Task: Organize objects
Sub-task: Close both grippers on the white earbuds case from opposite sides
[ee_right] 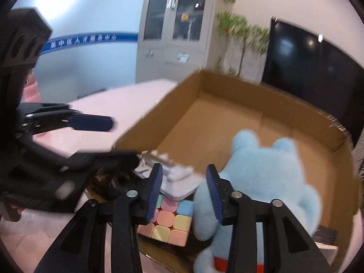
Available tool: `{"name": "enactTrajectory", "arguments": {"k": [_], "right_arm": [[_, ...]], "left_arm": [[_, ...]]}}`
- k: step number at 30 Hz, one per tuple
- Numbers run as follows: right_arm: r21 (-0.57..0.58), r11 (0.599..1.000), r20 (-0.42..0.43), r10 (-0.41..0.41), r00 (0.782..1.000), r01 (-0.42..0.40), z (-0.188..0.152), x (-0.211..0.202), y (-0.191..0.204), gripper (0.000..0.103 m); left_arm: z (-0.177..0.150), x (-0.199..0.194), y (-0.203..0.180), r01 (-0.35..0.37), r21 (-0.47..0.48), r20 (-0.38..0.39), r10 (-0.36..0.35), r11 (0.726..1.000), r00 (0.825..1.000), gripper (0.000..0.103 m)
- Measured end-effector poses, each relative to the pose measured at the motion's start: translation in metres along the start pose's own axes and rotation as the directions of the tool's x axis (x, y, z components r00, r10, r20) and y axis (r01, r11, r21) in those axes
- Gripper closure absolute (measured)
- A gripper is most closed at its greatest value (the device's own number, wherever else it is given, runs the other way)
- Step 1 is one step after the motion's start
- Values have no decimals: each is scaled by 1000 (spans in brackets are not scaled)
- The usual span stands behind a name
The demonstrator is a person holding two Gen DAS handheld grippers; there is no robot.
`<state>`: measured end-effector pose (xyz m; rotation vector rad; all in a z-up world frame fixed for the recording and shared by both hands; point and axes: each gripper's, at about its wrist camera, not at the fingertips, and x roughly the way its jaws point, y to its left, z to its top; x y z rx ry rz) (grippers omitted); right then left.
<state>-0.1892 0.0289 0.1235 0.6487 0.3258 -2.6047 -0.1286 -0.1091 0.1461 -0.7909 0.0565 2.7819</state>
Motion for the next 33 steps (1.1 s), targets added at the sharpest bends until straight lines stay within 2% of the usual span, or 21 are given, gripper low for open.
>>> {"name": "enactTrajectory", "arguments": {"k": [2, 5, 7, 9, 12, 15, 17, 18, 19, 21, 23, 24, 27, 30, 31, 33], "right_arm": [[37, 997, 2, 67, 998, -67, -6, -14, 0, 43], [86, 978, -46, 194, 980, -189, -27, -29, 2, 41], [115, 964, -83, 251, 965, -240, -45, -39, 2, 41], [121, 957, -119, 276, 954, -262, -66, -50, 4, 41], [122, 957, -176, 282, 943, -263, -95, -61, 6, 41], [151, 951, -210, 299, 931, -271, -116, -71, 0, 41], [161, 948, -218, 305, 927, -274, -128, -78, -4, 41], [165, 949, -218, 302, 928, -270, -132, -82, -6, 41], [173, 949, -216, 299, 930, -265, -141, -91, -7, 41], [194, 941, -219, 316, 923, -276, -147, -93, -12, 41], [212, 933, -228, 335, 914, -289, -153, -97, -16, 41], [225, 926, -232, 352, 907, -302, -156, -99, -18, 41], [285, 888, -250, 432, 867, -360, -164, -102, -20, 41], [306, 866, -290, 480, 828, -395, -175, -105, -15, 41], [305, 863, -309, 489, 816, -402, -178, -106, -11, 41], [309, 864, -326, 488, 810, -397, -180, -104, -7, 41]], "left_arm": [[-5, -18, 0, 0, 3, -11, 0, 1000, 1000, 23], [-24, -30, 8, 54, -35, -83, -57, 998, 995, 20], [-41, -31, 9, 55, -18, -143, -57, 998, 988, 20], [-65, -28, 7, 45, 3, -206, -43, 999, 978, 20], [-101, -17, -1, 93, 20, -296, -83, 995, 952, 20], [-124, -6, -15, 122, 75, -356, -88, 990, 930, 21], [-132, 4, -25, 133, 99, -400, -83, 986, 913, 35], [-130, 5, -28, 130, 99, -388, -82, 987, 918, 41], [-128, 6, -31, 142, 93, -393, -95, 986, 914, 53], [-125, 7, -48, 190, 109, -410, -130, 976, 903, 53], [-126, 5, -74, 224, 158, -405, -144, 962, 903, 53], [-128, 4, -86, 258, 165, -409, -172, 952, 896, 53], [-134, -5, -130, 358, 209, -409, -251, 910, 877, 53], [-138, -16, -155, 440, 208, -422, -325, 874, 846, 53], [-139, -18, -158, 444, 211, -422, -328, 871, 845, 53], [-141, -22, -162, 440, 235, -416, -320, 867, 851, 53]]}}
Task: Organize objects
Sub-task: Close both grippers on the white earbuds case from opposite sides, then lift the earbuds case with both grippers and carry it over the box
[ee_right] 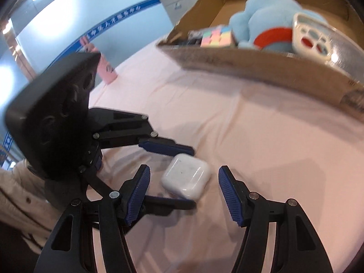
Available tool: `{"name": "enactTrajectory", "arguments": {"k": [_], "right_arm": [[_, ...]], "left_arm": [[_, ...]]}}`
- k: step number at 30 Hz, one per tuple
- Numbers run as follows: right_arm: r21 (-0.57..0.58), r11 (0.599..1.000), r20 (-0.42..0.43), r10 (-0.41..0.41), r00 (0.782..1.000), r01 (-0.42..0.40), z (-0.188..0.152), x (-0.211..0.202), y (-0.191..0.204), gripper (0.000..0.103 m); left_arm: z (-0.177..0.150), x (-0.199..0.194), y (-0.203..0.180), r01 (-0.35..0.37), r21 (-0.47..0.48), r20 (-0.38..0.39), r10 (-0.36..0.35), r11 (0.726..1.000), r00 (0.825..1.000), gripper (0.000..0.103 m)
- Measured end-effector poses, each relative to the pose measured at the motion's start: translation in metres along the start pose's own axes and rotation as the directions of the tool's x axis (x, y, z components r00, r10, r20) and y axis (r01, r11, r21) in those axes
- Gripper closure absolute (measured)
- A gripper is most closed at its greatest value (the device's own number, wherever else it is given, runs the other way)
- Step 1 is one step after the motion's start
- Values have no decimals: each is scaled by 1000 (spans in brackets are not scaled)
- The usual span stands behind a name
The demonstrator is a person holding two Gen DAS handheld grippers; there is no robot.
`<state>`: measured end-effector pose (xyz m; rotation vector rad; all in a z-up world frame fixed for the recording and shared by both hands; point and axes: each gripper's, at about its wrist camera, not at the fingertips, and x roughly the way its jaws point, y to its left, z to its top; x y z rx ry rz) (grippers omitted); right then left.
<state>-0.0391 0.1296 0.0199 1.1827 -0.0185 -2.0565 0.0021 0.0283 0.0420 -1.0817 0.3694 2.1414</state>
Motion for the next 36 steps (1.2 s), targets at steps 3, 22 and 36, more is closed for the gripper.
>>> {"name": "enactTrajectory", "arguments": {"k": [3, 22, 36], "right_arm": [[-19, 999, -18, -30, 999, 30, 0, 7, 4, 41], [-101, 995, -95, -18, 995, 8, 5, 15, 11, 60], [-174, 978, -147, -141, 979, 114, 2, 22, 36, 61]], "left_arm": [[-6, -4, -4, 5, 20, 17, -6, 1000, 1000, 48], [-36, -14, -11, 89, 111, 23, -92, 990, 996, 60], [-40, -9, -18, 57, 120, 27, -61, 991, 998, 57]]}}
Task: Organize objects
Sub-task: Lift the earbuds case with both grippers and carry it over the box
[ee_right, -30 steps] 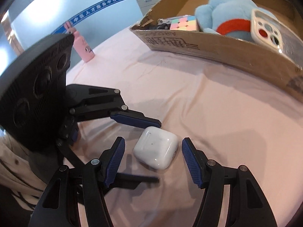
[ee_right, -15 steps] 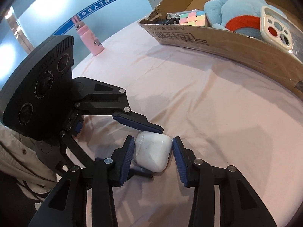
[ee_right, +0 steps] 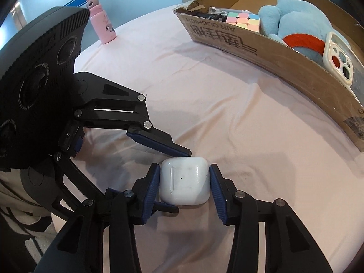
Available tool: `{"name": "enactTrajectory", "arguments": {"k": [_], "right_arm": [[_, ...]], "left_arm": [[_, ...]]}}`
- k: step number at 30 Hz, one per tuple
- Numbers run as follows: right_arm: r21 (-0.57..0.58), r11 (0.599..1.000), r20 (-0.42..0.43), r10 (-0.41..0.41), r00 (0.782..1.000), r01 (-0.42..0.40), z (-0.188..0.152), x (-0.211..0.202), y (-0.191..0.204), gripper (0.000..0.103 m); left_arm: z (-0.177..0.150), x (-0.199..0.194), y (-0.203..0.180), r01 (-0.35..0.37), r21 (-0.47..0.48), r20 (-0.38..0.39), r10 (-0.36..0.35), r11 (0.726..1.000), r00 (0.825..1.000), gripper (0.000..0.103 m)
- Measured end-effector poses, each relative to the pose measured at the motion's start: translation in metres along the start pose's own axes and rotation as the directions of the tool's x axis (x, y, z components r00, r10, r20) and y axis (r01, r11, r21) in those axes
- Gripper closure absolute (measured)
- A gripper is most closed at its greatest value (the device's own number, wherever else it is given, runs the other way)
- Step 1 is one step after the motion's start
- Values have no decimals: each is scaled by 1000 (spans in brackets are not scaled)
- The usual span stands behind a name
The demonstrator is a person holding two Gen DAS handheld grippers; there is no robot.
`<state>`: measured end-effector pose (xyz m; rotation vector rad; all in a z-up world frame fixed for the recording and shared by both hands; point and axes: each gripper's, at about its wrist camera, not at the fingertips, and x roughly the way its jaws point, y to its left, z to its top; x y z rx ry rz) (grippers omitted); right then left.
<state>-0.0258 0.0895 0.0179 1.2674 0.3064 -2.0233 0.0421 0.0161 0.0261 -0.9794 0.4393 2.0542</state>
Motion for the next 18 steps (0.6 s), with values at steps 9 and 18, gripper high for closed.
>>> {"name": "enactTrajectory", "arguments": {"k": [9, 18], "right_arm": [[30, 1000, 29, 8, 1000, -9, -2, -2, 16, 61], [28, 1000, 64, -2, 998, 0, 1, -19, 11, 61]], "left_arm": [[5, 5, -2, -19, -9, 11, 19, 1000, 1000, 59], [19, 3, -1, -33, 8, 41, 33, 999, 999, 59]]}}
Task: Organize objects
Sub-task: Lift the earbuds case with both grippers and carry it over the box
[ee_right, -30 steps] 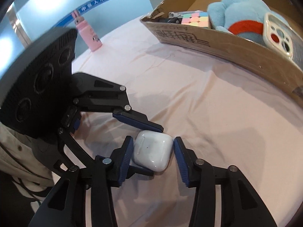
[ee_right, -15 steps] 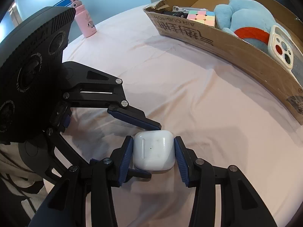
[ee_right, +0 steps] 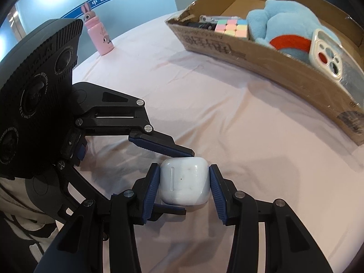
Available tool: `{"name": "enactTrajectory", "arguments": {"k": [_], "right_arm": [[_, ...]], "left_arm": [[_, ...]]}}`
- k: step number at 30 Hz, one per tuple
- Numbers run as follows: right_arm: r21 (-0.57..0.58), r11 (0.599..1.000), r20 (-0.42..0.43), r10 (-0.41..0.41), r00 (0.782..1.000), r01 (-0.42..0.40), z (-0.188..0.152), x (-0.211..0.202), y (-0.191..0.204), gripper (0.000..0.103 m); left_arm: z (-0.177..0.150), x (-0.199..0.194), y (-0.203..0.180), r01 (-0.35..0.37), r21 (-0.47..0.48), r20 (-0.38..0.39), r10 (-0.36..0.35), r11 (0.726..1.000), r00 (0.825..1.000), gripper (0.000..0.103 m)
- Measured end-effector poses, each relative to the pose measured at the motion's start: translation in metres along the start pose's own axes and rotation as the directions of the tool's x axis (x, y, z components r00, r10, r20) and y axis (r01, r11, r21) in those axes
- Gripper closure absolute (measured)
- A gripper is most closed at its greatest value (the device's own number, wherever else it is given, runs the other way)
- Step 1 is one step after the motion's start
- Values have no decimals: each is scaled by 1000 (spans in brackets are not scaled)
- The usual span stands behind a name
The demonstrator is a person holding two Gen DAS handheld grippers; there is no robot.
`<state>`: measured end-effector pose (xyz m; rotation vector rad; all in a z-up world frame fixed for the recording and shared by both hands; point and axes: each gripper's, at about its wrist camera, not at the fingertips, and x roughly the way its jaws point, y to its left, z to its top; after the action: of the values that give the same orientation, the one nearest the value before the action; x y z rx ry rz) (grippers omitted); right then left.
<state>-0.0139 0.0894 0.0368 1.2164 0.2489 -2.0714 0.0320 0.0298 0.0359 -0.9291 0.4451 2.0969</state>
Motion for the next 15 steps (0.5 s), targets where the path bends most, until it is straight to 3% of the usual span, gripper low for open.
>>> {"name": "enactTrajectory", "arguments": {"k": [5, 15], "right_arm": [[-18, 1000, 27, -6, 1000, 7, 6, -15, -18, 61], [-96, 995, 84, -22, 996, 30, 38, -40, -16, 61]], "left_arm": [[15, -3, 6, -20, 8, 31, 20, 1000, 999, 59], [37, -25, 27, -74, 11, 104, 72, 997, 992, 59]]}}
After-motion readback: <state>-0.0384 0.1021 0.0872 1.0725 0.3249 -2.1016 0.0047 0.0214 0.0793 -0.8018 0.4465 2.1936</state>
